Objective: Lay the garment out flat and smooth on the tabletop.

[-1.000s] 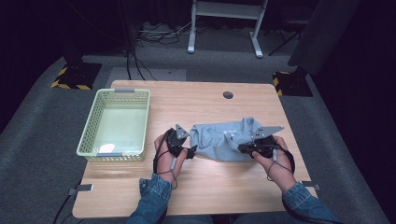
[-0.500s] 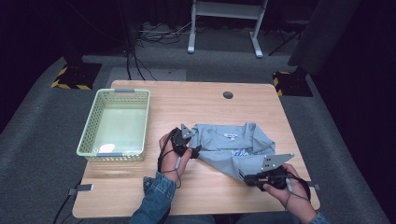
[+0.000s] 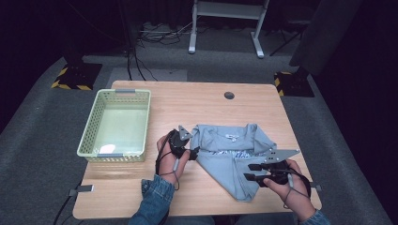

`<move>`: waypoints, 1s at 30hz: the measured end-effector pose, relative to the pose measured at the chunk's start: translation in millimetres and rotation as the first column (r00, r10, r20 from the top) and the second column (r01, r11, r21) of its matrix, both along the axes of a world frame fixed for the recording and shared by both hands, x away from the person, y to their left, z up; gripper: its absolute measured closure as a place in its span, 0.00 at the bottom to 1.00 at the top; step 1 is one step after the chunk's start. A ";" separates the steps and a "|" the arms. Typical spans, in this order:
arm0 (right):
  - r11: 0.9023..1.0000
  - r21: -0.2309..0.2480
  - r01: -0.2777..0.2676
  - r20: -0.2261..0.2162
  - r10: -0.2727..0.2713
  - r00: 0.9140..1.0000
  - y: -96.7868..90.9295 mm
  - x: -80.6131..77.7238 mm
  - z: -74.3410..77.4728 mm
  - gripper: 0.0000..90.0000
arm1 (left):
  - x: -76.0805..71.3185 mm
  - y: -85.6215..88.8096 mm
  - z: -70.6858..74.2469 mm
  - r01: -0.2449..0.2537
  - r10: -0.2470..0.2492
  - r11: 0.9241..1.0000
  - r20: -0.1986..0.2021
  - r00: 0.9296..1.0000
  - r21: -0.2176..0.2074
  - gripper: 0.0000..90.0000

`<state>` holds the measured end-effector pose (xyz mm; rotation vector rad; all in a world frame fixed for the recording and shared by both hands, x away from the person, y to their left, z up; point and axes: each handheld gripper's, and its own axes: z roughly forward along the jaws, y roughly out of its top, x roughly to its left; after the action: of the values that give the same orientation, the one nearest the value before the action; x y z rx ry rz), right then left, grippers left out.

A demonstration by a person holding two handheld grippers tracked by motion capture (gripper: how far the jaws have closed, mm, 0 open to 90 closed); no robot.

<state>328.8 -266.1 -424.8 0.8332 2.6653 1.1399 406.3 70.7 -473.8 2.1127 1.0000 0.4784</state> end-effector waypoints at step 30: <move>0.997 -0.045 0.056 0.040 -0.054 0.998 20.5 43.5 1.0 0.63 | -20.0 18.6 11.0 -0.016 0.016 1.000 0.004 1.000 -0.018 0.21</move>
<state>372.4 -245.6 -423.8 0.8626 2.6100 1.0667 386.3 89.3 -462.8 2.0885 1.0165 0.4798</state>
